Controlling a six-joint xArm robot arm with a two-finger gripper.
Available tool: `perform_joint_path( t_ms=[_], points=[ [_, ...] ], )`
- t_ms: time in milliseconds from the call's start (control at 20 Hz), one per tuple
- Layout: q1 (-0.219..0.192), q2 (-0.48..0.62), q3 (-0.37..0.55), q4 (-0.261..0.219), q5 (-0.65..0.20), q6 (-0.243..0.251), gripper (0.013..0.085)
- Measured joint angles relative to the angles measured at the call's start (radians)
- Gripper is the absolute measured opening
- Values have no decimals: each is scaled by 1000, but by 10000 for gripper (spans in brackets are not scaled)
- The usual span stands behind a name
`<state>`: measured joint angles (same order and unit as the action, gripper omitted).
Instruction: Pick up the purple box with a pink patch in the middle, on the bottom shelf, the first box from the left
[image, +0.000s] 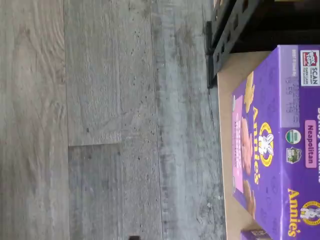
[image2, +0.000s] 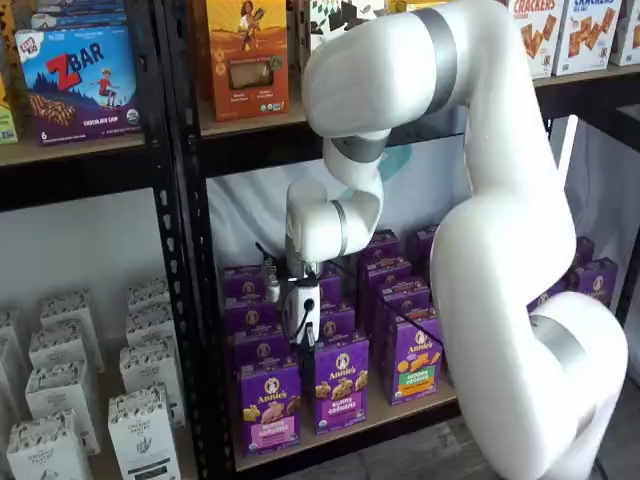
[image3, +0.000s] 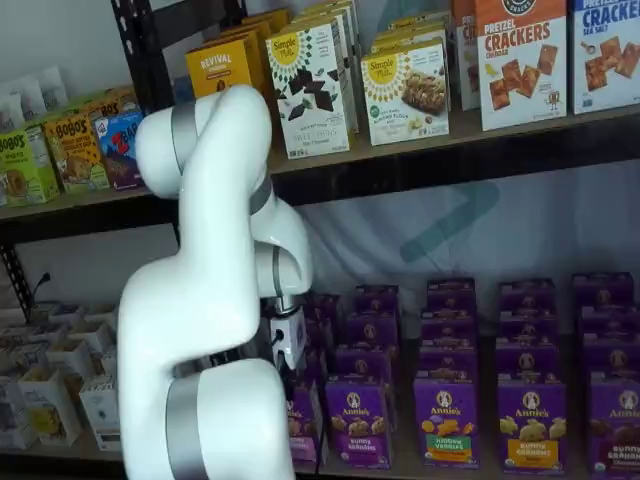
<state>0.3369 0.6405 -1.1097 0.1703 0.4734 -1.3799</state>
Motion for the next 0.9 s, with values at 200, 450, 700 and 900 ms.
perform_joint_path(
  t_ms=[200,450,700,900],
  points=[
    [0,-3,0,-36,17,33,850],
    [7,-2,13,-18,-23,22,850],
    [17,28,-4,9,-60,7,850],
    [23,60,-29,27,-88,-6,850]
  ],
)
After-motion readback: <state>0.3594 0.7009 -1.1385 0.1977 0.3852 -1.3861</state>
